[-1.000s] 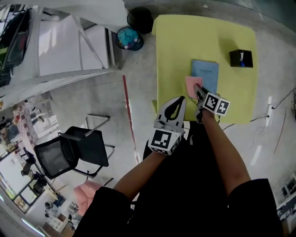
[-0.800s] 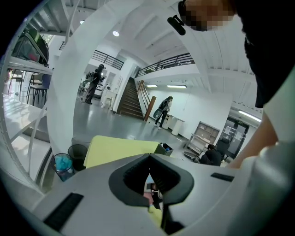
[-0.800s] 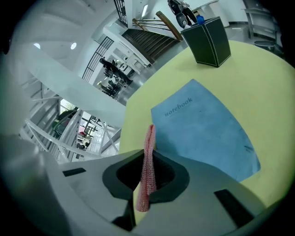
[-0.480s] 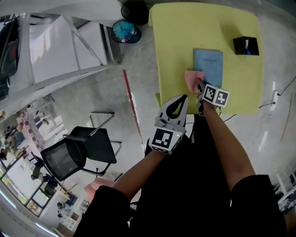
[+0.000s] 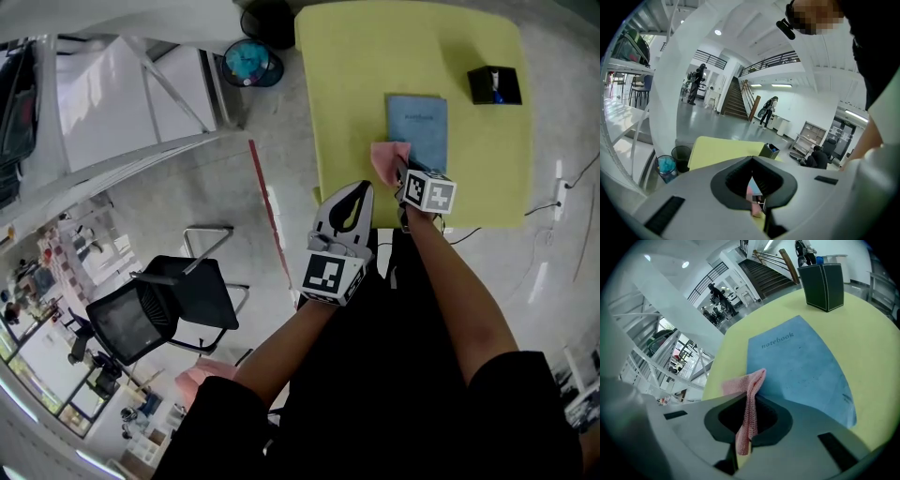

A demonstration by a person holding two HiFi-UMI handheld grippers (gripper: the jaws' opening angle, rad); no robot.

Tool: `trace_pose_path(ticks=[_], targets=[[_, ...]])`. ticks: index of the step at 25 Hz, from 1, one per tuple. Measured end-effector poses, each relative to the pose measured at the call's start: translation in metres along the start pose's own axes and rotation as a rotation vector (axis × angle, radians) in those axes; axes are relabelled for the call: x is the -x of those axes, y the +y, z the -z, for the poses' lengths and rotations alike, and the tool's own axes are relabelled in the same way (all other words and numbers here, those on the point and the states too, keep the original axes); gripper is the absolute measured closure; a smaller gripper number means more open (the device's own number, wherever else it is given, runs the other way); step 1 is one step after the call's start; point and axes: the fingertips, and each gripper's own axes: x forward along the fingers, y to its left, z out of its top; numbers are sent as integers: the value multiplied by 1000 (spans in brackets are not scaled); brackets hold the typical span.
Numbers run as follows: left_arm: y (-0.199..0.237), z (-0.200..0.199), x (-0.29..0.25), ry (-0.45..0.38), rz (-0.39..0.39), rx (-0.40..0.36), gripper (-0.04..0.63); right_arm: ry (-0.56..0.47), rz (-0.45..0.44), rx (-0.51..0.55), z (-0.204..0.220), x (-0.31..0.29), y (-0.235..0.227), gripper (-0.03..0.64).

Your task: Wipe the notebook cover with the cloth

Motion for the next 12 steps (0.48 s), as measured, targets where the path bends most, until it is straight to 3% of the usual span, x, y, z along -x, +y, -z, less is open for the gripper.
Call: trace_pose_path(ticks=[12], targets=[[-14,1,0,8,-32,2,589,7,0,-3,2,8,-14,580]])
